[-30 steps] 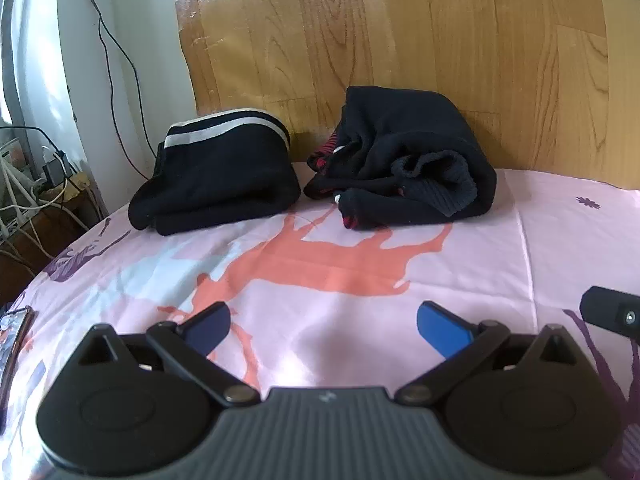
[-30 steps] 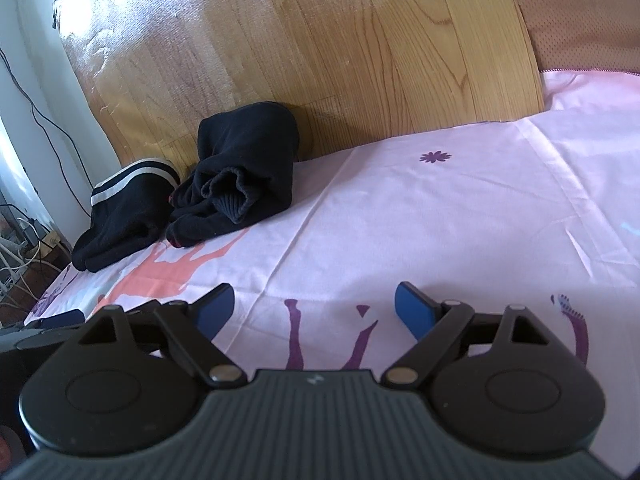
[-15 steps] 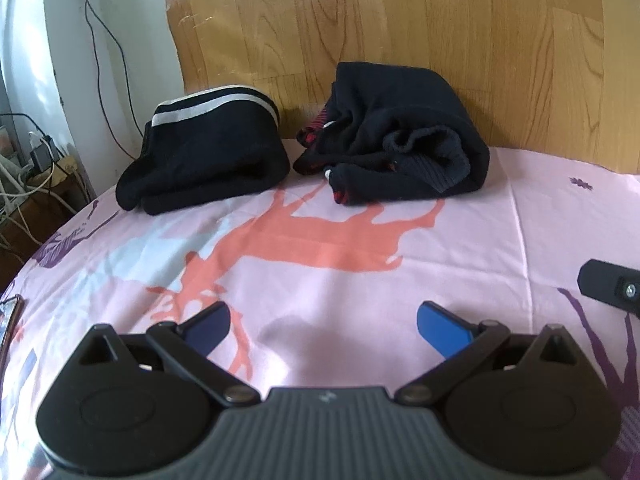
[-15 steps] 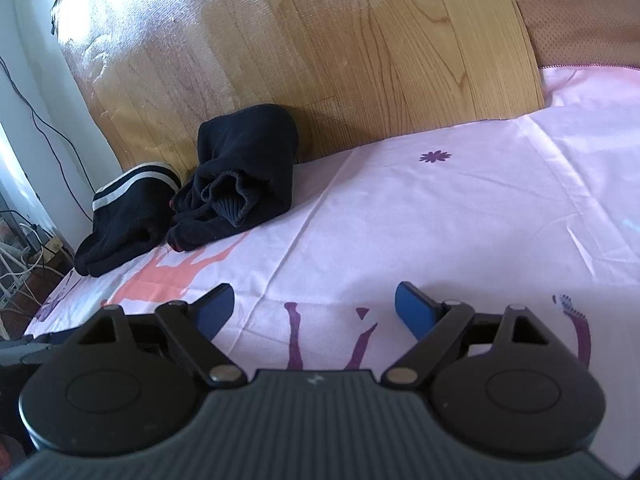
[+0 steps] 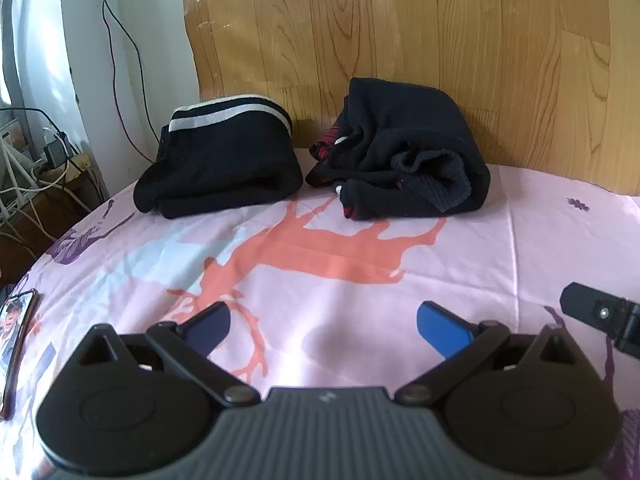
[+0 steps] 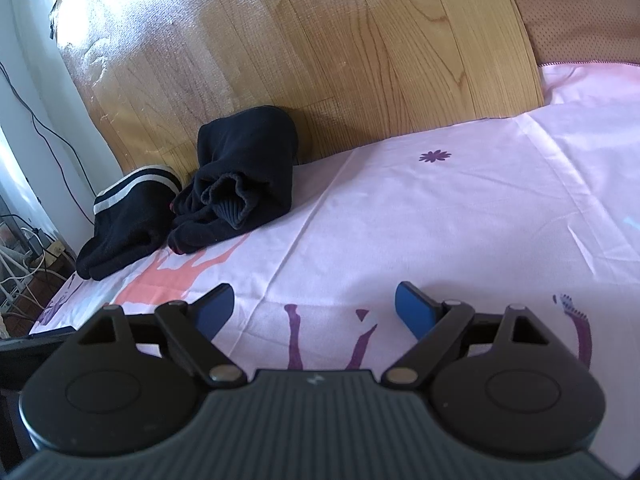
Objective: Fold small clothes
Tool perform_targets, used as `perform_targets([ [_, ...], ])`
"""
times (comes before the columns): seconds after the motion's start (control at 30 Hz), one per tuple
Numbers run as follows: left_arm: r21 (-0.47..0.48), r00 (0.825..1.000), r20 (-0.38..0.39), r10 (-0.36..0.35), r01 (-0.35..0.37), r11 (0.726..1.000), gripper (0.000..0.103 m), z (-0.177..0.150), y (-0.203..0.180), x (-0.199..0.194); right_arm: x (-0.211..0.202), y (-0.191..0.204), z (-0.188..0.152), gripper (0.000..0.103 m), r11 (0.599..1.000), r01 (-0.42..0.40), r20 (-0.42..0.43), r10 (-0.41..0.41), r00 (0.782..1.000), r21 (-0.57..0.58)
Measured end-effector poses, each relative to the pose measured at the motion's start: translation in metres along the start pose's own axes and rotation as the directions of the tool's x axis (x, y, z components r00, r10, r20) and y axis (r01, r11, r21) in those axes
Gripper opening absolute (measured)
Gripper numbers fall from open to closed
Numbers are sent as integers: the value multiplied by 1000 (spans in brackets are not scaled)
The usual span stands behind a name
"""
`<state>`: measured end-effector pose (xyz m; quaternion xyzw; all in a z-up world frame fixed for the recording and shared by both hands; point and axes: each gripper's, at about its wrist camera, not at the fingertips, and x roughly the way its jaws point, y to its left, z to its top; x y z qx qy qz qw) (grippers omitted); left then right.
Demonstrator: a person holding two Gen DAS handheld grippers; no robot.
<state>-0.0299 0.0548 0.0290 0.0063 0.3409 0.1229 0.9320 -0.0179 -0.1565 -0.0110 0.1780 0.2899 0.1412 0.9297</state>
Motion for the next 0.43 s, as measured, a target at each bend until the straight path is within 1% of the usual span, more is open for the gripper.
perform_targets([
  [0.2, -4, 1000, 5, 7, -7, 1000, 103, 2, -2, -5, 0, 0, 0, 90, 1000, 0, 0, 0, 1000, 0],
  [0.43, 8, 999, 10, -45, 45, 999, 103, 3, -7, -12, 0, 0, 0, 90, 1000, -2, 0, 2, 1000, 1],
])
